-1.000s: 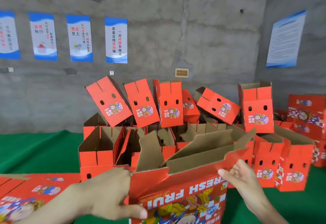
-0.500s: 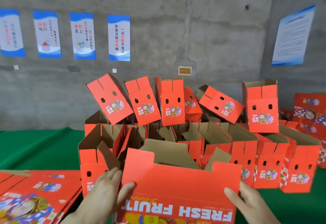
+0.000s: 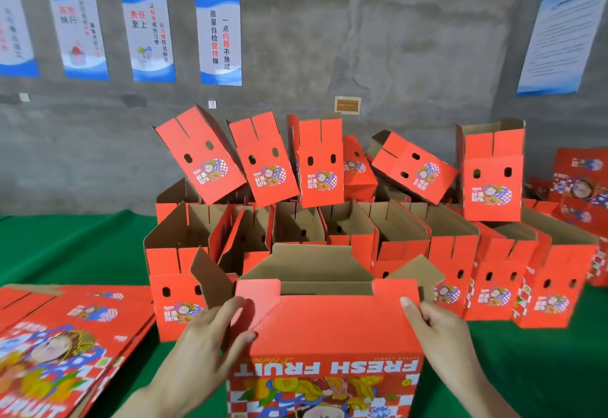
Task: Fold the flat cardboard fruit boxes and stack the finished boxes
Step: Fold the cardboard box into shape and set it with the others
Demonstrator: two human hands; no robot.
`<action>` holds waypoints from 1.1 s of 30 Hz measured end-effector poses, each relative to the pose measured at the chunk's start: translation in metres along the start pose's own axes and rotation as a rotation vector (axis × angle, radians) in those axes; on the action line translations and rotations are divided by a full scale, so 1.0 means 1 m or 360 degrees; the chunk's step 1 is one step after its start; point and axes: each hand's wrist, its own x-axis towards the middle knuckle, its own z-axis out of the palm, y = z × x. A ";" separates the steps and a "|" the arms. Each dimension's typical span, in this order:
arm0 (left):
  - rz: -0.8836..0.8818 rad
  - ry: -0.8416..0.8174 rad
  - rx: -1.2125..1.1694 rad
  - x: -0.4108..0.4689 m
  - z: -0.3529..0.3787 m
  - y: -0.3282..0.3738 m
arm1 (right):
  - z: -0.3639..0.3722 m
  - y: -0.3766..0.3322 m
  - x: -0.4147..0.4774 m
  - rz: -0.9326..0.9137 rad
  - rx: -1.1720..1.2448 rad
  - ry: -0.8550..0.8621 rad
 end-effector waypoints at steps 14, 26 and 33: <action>-0.0306 0.0188 -0.0065 0.008 0.013 0.001 | 0.004 -0.003 -0.020 -0.0291 -0.0409 -0.0237; -0.0969 0.0019 -0.1173 0.025 0.024 -0.001 | -0.012 -0.025 -0.015 -0.0431 -0.1012 -0.0365; -0.0448 -0.0130 -0.0831 0.030 0.017 -0.002 | 0.038 -0.059 0.032 -0.0829 -0.0750 -0.0682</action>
